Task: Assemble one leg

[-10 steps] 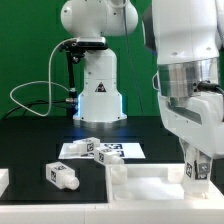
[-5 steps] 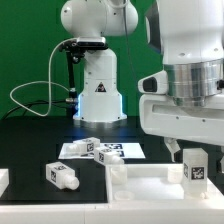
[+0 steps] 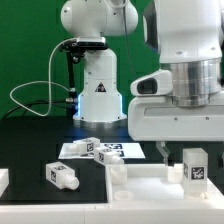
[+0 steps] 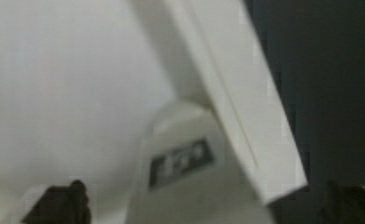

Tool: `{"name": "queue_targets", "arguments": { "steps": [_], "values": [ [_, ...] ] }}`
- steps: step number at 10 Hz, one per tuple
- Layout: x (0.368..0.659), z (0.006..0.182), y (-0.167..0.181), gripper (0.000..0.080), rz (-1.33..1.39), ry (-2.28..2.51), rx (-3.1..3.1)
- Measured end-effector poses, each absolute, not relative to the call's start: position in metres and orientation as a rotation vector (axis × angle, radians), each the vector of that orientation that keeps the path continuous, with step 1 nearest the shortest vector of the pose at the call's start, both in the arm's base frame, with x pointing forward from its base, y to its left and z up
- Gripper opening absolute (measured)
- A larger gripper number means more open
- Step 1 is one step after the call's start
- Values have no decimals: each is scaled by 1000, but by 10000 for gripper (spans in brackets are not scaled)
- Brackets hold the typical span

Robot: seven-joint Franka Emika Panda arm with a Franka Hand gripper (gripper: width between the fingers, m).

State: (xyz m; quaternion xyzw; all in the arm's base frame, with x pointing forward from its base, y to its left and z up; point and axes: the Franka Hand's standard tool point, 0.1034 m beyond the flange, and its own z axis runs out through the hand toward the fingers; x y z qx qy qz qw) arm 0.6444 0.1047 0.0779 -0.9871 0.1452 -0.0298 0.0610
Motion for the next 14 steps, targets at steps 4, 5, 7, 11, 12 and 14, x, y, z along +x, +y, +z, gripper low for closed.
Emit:
{"name": "queue_targets", "arguments": {
  "steps": [4,5,7,11,12,14],
  "values": [
    [642,75,105,361,-66,706,-2930],
    [642,75,105,284,-58,824,-2898],
    [641,75,105,284,-27,1295,-2723],
    [639,72,101,284,43,2023,-2185],
    [639,72,102,285,43,2026,-2182],
    [639,73,102,286,30,1929,-2280]
  ]
}}
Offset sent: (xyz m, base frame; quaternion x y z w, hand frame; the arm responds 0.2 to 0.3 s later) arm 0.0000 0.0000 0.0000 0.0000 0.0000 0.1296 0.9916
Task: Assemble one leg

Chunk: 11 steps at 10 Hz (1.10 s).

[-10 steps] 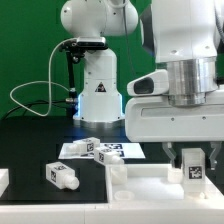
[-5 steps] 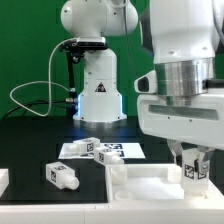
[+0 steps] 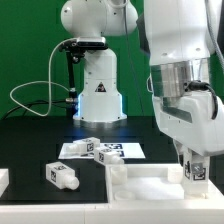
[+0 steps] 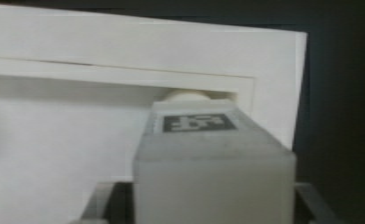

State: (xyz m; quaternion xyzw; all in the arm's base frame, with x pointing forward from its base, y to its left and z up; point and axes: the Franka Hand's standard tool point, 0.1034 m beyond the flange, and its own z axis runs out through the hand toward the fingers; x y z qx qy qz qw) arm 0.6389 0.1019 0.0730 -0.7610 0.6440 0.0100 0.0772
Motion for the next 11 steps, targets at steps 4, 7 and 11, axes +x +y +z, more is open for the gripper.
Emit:
{"name": "queue_targets", "arguments": {
  "steps": [4,7,11],
  "values": [
    [638,74,112,604,-32,1176,-2775],
    [638,73,111,648,-57,829,-2911],
    [636,72,116,565,-69,488,-3001]
  ]
}}
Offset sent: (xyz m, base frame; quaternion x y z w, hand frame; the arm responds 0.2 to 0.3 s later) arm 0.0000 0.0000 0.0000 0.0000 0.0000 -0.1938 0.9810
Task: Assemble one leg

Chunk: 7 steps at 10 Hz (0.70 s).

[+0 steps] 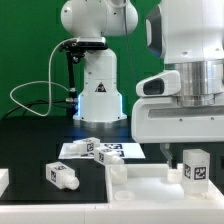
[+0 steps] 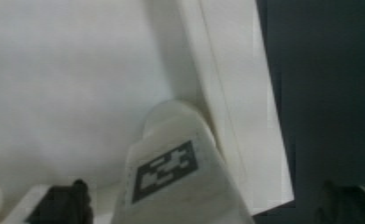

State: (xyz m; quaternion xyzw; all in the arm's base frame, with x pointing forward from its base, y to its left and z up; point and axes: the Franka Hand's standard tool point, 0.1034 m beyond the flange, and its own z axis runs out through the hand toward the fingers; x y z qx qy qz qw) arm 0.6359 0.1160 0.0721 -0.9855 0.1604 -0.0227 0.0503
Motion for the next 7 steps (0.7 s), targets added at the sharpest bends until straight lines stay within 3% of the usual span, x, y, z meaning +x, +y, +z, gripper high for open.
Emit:
{"name": "queue_targets", "arguments": {
  "steps": [1,2,3,7],
  "values": [
    [636,72,116,428,-69,491,-3000],
    [636,72,116,428,-62,592,-2980],
    [635,71,113,286,-55,701,-2959],
    [636,71,117,286,-20,1466,-2663]
  ]
}}
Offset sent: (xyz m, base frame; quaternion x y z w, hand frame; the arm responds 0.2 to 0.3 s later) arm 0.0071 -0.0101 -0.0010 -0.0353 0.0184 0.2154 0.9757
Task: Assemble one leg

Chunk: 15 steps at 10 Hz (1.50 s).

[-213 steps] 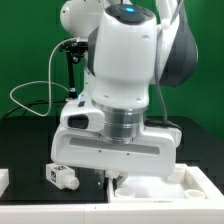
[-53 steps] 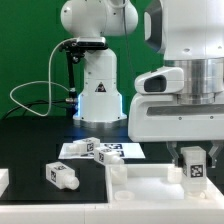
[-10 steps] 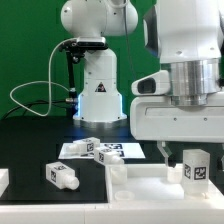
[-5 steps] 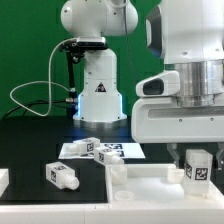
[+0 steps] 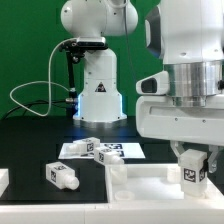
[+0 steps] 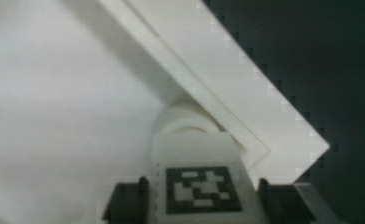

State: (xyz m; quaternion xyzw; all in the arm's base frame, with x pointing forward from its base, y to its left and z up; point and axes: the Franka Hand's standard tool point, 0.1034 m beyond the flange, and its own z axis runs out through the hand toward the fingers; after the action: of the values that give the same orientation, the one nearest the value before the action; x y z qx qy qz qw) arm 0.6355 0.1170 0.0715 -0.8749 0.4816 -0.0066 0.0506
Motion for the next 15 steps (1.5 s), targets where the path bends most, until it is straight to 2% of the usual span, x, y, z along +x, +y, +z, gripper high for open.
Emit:
{"name": "queue_targets", "arguments": {
  "steps": [2,3,5,6,7,8,9,10,13,15],
  "values": [
    [639,73,118,286,36,1940,-2287],
    [640,69,116,287,63,2118,-2070],
    [640,68,118,287,59,2126,-2062],
    [640,68,118,287,41,1990,-2199],
    [640,69,120,487,21,1796,-2362],
    [644,75,123,487,-5,1528,-2548],
    [643,74,125,597,-19,1364,-2643],
    [643,72,123,633,-23,1337,-2660],
    [643,71,118,649,-54,968,-2833],
    [647,70,112,649,-81,396,-3069]
  ]
}}
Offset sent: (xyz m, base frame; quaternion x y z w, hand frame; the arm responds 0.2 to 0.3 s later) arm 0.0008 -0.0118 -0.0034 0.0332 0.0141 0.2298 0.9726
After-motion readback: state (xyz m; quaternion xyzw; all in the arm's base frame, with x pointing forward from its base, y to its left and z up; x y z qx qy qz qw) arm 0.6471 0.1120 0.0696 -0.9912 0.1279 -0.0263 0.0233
